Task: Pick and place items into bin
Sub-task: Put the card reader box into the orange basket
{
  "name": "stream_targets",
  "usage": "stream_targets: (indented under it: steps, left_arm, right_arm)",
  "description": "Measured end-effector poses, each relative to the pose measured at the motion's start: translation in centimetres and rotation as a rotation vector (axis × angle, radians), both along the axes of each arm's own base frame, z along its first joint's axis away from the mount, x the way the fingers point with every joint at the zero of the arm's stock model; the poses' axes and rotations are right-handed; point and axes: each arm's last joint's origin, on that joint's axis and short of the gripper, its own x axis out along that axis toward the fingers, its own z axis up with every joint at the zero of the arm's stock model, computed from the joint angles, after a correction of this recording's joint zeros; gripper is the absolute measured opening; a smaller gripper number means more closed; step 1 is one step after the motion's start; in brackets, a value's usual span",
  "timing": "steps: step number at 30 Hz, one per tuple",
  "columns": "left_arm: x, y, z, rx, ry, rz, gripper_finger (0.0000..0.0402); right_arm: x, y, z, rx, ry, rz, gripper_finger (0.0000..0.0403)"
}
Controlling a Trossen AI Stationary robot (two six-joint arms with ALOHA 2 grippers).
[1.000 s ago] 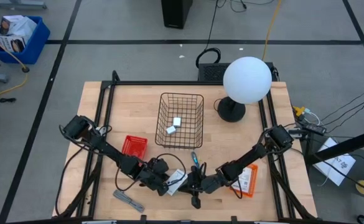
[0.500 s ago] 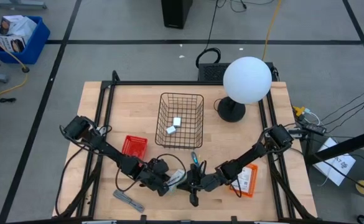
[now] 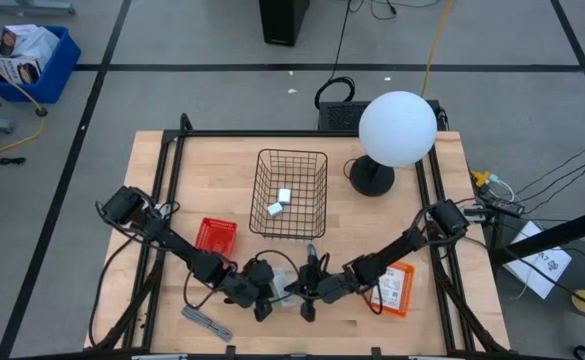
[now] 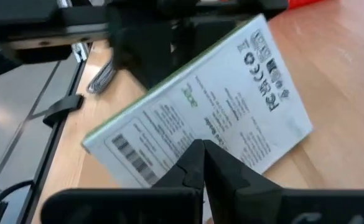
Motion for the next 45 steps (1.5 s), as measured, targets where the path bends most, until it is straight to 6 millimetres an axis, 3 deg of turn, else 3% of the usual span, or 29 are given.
stream_targets:
  steps: [33, 45]
  left_arm:
    - [0.3, 0.0, 0.2, 0.015, -0.056, 0.015, 0.0024]
    - [0.2, 0.0, 0.2, 0.016, -0.053, 0.016, 0.0024]
  right_arm:
    - [-0.6, 1.0, -0.2, 0.037, 0.023, 0.023, 0.0]
    - [-1.0, 1.8, -0.1, 0.014, 0.027, 0.115, 0.0]
